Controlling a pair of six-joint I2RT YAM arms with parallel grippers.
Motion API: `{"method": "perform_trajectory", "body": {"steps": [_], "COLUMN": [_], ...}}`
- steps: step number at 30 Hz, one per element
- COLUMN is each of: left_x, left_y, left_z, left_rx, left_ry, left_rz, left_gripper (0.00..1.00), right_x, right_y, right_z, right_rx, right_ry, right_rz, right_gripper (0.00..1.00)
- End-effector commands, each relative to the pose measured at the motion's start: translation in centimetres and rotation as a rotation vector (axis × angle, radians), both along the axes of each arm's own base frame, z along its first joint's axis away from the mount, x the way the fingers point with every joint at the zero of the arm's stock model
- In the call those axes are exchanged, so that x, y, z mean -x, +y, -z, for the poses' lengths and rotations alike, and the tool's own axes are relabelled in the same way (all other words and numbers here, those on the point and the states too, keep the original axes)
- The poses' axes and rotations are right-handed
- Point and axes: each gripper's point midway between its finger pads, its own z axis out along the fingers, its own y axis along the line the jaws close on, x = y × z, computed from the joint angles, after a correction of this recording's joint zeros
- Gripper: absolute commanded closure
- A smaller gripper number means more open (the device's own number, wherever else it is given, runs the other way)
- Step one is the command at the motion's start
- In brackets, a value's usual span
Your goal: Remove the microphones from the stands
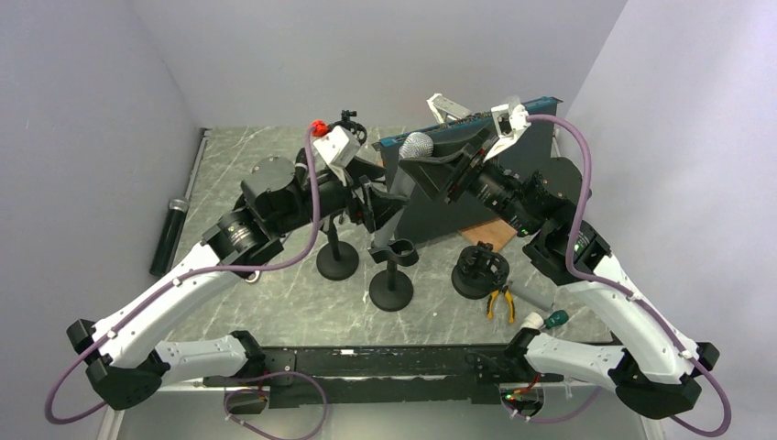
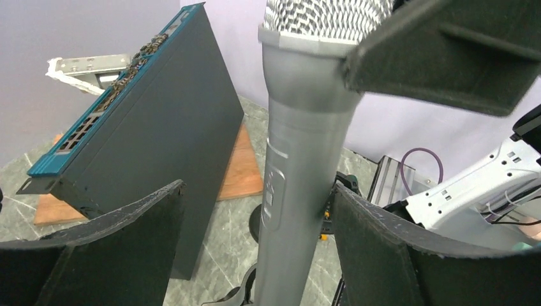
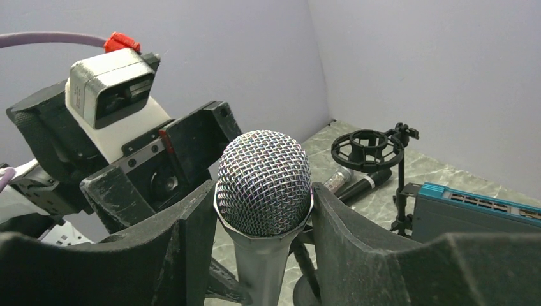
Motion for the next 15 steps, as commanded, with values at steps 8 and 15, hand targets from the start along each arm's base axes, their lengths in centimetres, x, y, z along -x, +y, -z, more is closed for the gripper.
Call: {"method": "perform_trajectory", "body": {"steps": [8,15], "left_x": [0.0,-0.2], "left_y": [-1.0,-0.2], "left_z": [-1.8,-1.0], "left_rx": [0.005,-0.079], "left_ry": [-0.032,-0.049], "left_rz": [0.034,0.008], "left_gripper": [0.27,0.79], "right_x": [1.0,1.1], "right_y": [0.6,0.7], "right_z": [-1.9,-1.9], "right_rx": [-0.075,-0.083], "right_ry": [-0.032,-0.035], "right_rz": [-0.065,-0.074], "right_gripper": [1.00,0.94]}}
